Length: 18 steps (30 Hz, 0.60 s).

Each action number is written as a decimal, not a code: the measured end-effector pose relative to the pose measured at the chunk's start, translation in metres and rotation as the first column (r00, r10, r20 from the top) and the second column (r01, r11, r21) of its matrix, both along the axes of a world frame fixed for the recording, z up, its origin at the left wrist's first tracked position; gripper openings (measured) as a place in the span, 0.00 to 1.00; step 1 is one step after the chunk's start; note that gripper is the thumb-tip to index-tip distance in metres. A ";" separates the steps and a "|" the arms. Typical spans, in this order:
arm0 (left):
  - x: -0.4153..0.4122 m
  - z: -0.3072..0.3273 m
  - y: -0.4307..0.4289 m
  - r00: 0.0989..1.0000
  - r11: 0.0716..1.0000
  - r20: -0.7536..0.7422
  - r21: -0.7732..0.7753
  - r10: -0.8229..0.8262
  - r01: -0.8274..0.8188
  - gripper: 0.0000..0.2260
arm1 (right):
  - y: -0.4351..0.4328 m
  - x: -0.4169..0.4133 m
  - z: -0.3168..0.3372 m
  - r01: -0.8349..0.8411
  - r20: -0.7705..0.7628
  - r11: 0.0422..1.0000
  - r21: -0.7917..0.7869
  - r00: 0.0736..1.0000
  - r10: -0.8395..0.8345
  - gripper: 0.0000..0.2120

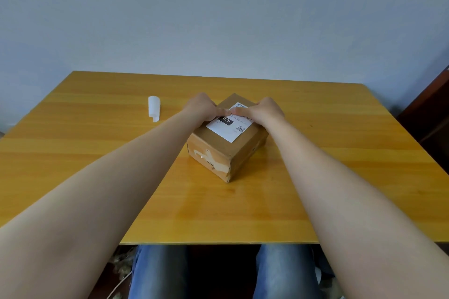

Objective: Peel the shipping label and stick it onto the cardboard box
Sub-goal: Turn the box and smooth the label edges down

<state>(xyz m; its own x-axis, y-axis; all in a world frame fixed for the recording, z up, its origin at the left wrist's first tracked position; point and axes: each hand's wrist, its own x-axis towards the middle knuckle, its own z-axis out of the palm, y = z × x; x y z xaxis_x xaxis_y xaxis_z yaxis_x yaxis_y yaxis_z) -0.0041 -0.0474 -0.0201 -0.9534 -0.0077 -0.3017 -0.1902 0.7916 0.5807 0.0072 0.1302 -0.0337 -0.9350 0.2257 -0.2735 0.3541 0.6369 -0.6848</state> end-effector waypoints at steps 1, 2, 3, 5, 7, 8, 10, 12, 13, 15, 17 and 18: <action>-0.001 0.000 0.000 1.000 1.000 -0.001 0.000 0.000 0.000 0.19 | -0.001 -0.002 0.000 0.014 0.004 1.000 0.020 1.000 -0.014 0.50; -0.001 0.001 -0.001 1.000 1.000 -0.005 -0.003 0.000 0.000 0.19 | -0.002 -0.003 -0.001 0.026 0.007 0.999 0.036 1.000 -0.027 0.49; -0.002 0.001 -0.001 1.000 1.000 -0.005 -0.007 0.000 0.000 0.19 | -0.004 -0.005 0.000 0.035 0.007 0.998 0.051 0.999 -0.035 0.47; -0.004 0.002 -0.001 1.000 1.000 -0.001 -0.011 -0.003 0.003 0.18 | -0.005 -0.007 0.001 0.046 0.013 0.997 0.069 0.999 -0.047 0.46; -0.006 0.004 -0.002 1.000 1.000 0.002 -0.017 -0.008 0.008 0.19 | -0.005 -0.007 0.001 0.056 0.016 0.996 0.074 0.998 -0.057 0.47; -0.007 0.005 -0.001 1.000 1.000 0.007 -0.017 -0.014 0.014 0.21 | -0.005 -0.007 0.001 0.064 0.019 0.995 0.075 0.998 -0.065 0.47; -0.006 0.006 0.000 0.999 0.999 0.003 -0.011 -0.034 0.034 0.25 | -0.005 -0.006 0.001 0.074 0.031 0.993 0.091 0.997 -0.077 0.49; -0.007 0.007 0.003 0.998 0.998 -0.012 -0.017 -0.059 0.059 0.26 | -0.002 -0.005 0.003 0.075 0.038 0.989 0.124 0.996 -0.080 0.52; -0.007 0.007 0.005 0.998 0.998 -0.026 -0.032 -0.061 0.060 0.26 | -0.001 -0.004 0.005 0.071 0.034 0.987 0.143 0.996 -0.077 0.53; -0.007 0.008 0.008 0.997 0.995 -0.065 -0.093 -0.045 0.039 0.29 | 0.003 -0.003 0.007 0.048 0.005 0.982 0.180 0.999 -0.049 0.56; -0.002 0.008 0.009 0.997 0.986 -0.070 -0.164 -0.012 0.000 0.37 | 0.004 -0.003 0.009 -0.029 -0.040 0.976 0.215 0.998 0.039 0.54; 0.000 0.007 0.009 0.998 0.977 -0.058 -0.211 -0.002 -0.011 0.39 | 0.004 -0.004 0.008 -0.095 -0.072 0.969 0.228 0.991 0.114 0.51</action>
<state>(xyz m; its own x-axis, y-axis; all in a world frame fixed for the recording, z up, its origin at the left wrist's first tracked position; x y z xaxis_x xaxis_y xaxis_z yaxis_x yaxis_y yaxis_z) -0.0038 -0.0384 -0.0129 -0.9690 -0.0698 -0.2372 -0.1650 0.8969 0.4103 0.0029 0.1340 -0.0256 -0.9740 0.1724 -0.1468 0.2251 0.8074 -0.5454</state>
